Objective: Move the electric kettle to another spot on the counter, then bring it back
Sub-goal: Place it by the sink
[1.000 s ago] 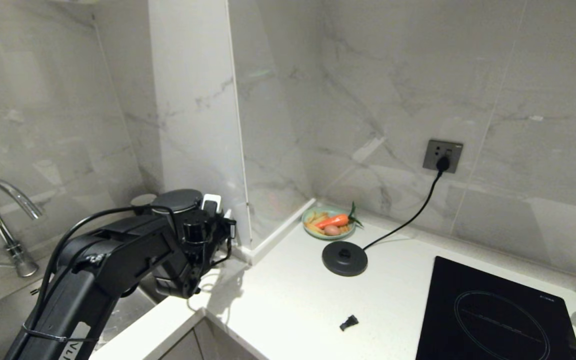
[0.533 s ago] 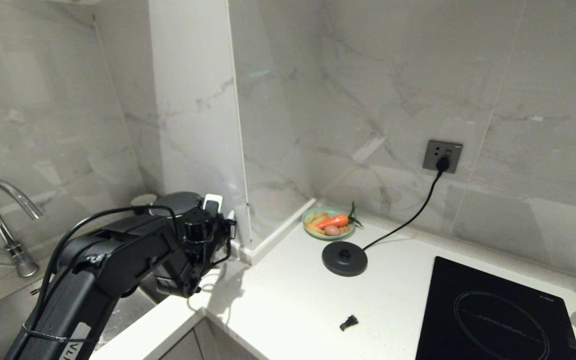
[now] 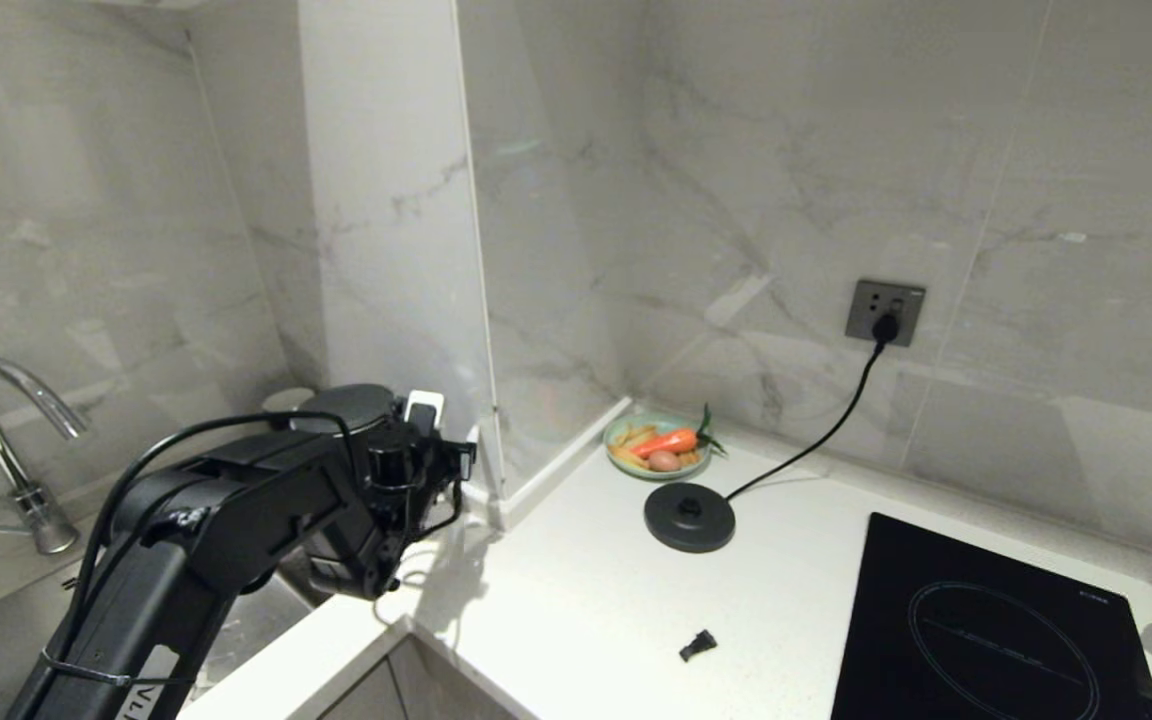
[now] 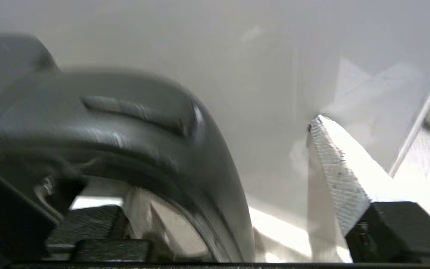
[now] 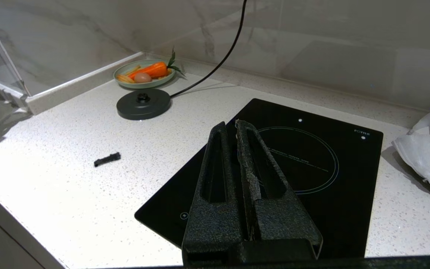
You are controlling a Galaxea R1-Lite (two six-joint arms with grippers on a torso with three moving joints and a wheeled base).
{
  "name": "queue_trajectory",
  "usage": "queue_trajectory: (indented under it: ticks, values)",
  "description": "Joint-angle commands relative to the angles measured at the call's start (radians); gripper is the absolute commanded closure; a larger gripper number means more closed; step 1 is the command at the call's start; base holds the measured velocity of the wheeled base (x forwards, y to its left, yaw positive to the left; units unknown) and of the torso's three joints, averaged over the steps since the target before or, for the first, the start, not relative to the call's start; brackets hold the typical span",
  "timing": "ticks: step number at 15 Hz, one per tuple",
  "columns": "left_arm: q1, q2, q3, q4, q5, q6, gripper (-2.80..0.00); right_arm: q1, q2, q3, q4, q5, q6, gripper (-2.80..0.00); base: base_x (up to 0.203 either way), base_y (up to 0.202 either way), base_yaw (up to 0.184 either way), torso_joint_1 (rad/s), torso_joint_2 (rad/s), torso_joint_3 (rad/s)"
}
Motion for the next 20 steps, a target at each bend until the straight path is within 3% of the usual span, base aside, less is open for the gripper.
queue_trajectory:
  ticks: [1, 4, 7, 18, 20]
  values:
    - [0.001, -0.003, 0.021, -0.007, 0.002, 0.001, -2.8, 0.0, 0.0, 0.0, -0.001, 0.0, 0.0, 0.0, 0.0, 0.0, 0.0, 0.0, 0.0, 0.0]
    - [-0.03, -0.004, -0.016, -0.002, 0.001, 0.004, -2.8, 0.0, 0.0, 0.0, -0.001, 0.0, 0.0, 0.0, 0.0, 0.0, 0.0, 0.0, 0.0, 0.0]
    - [-0.062, -0.034, 0.019, -0.007, 0.004, 0.0, -2.8, 0.0, 0.0, 0.0, 0.0, 0.0, 0.0, 0.0, 0.0, 0.0, 0.0, 0.0, 0.0, 0.0]
    - [-0.069, -0.033, 0.04, -0.01, 0.008, 0.0, -2.8, 0.0, 0.0, 0.0, -0.001, 0.0, 0.0, 0.0, 0.0, 0.0, 0.0, 0.0, 0.0, 0.0]
    - [-0.065, -0.035, 0.076, -0.022, 0.035, -0.001, -2.8, 0.0, 0.0, 0.0, -0.001, 0.0, 0.0, 0.0, 0.0, 0.0, 0.0, 0.0, 0.0, 0.0]
